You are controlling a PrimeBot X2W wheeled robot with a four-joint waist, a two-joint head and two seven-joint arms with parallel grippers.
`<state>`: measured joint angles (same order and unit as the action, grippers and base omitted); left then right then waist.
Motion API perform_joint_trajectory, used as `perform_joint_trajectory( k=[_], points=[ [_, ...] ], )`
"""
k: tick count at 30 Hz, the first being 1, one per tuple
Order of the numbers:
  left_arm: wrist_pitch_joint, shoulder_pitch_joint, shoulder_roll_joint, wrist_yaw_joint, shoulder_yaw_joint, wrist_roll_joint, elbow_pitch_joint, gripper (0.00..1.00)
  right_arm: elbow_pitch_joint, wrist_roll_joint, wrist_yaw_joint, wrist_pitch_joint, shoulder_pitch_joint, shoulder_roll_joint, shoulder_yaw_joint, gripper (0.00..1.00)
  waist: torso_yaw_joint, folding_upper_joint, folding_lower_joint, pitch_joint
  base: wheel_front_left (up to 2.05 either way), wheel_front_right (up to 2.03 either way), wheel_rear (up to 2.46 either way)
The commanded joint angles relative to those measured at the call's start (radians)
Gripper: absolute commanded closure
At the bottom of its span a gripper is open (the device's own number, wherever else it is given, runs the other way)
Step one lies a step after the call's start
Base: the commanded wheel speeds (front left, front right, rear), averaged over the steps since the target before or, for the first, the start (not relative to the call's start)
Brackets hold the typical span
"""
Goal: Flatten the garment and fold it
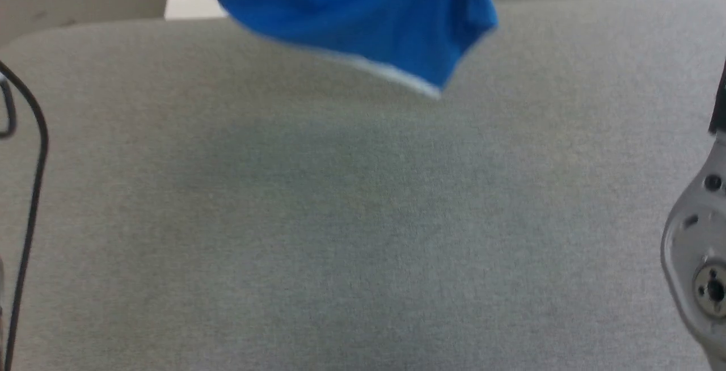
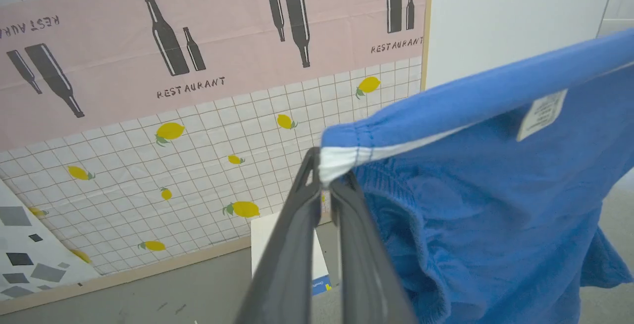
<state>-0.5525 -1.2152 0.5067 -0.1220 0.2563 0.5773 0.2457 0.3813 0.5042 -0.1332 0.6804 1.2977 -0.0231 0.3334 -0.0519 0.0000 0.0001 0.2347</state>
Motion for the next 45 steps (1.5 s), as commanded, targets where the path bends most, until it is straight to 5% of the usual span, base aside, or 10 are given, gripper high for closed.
perform_joint_trajectory(
  k=[1,8,15,25,34,45],
  points=[
    [0.032,-0.041,0.026,0.012,-0.018,-0.027,0.027,1.0,0.025,-0.02,0.002,-0.051,0.048,-0.027,0.015,1.0,-0.055,0.0,-0.0001,0.15,0.0,0.0,0.0],
    [0.181,-0.127,-0.017,0.018,-0.026,-0.051,0.12,1.0,0.157,-0.048,0.002,-0.243,0.194,-0.027,-0.025,1.0,-0.049,0.0,-0.0001,0.231,0.0,0.0,0.0],
    [0.306,0.005,-0.043,0.0,0.007,-0.014,0.17,1.0,0.148,0.05,0.002,-0.279,0.042,-0.027,-0.147,1.0,-0.028,0.0,-0.0001,0.244,0.0,0.0,0.0],
    [0.466,0.361,-0.038,-0.008,0.26,0.088,0.148,1.0,-0.139,0.187,0.002,-0.284,-0.507,-0.027,-0.158,1.0,0.024,0.0,-0.0001,0.15,0.0,0.0,0.0],
    [0.57,0.737,-0.067,0.002,0.321,0.21,0.175,1.0,-0.387,0.154,0.002,-0.212,-1.079,-0.027,-0.148,1.0,0.035,0.0,-0.0001,-0.018,0.0,0.0,0.0],
    [0.53,1.115,-0.048,0.15,0.315,0.319,0.051,1.0,-0.643,0.112,0.002,0.053,-1.597,-0.027,-0.107,1.0,0.035,0.0,-0.0001,-0.172,0.0,0.0,0.0]
  ],
)
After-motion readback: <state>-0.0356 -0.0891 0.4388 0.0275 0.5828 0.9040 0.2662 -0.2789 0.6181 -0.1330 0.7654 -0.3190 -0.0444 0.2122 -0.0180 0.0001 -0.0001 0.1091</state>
